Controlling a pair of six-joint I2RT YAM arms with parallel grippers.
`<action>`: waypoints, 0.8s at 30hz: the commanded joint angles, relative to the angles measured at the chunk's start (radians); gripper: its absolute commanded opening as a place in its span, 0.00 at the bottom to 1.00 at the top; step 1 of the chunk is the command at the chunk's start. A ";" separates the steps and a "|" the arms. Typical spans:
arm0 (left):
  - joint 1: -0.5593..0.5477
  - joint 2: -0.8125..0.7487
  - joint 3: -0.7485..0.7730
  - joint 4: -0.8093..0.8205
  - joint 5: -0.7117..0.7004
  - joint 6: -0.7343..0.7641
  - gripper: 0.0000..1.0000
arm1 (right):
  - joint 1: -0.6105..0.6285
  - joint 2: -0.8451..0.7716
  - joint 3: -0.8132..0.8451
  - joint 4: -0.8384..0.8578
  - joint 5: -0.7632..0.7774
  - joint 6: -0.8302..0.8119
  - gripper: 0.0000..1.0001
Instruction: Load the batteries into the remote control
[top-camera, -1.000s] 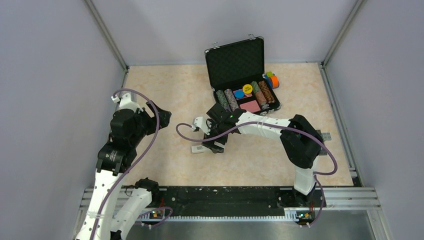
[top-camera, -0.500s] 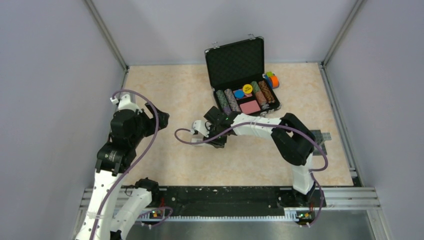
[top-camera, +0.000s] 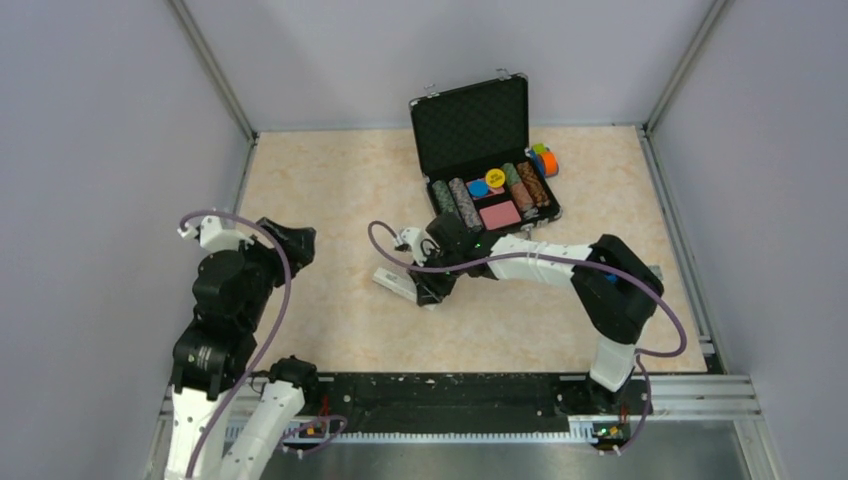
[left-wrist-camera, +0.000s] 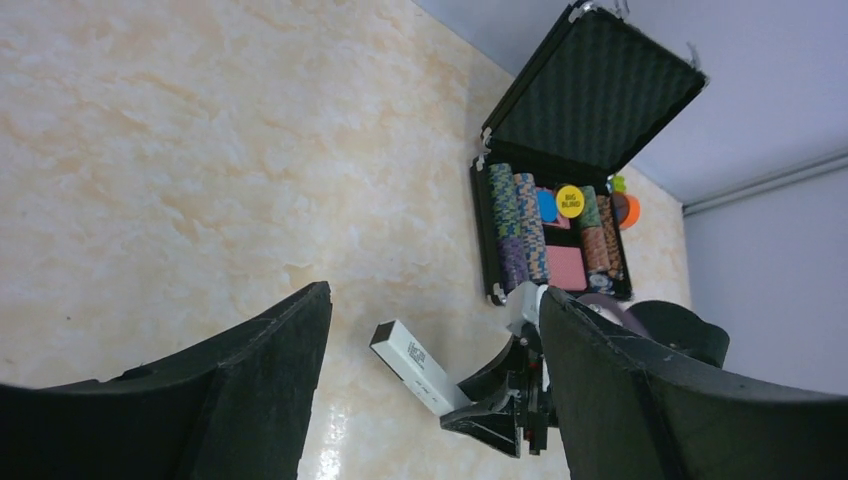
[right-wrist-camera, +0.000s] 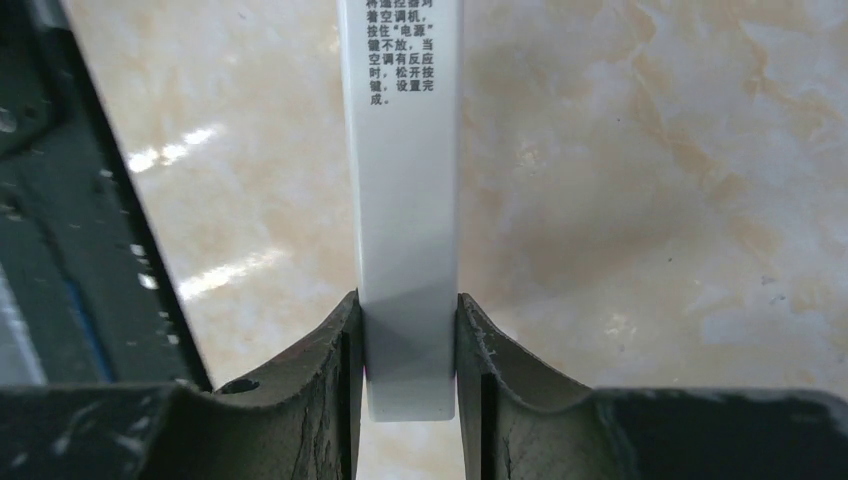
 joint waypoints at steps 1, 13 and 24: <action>0.006 -0.082 -0.084 0.038 -0.055 -0.154 0.80 | -0.042 -0.134 -0.098 0.333 -0.212 0.361 0.16; 0.006 -0.034 -0.265 0.381 0.421 -0.085 0.82 | -0.065 -0.146 -0.214 1.128 -0.435 1.241 0.15; 0.006 0.030 -0.283 0.683 0.608 -0.302 0.79 | -0.052 -0.153 -0.194 1.467 -0.461 1.708 0.15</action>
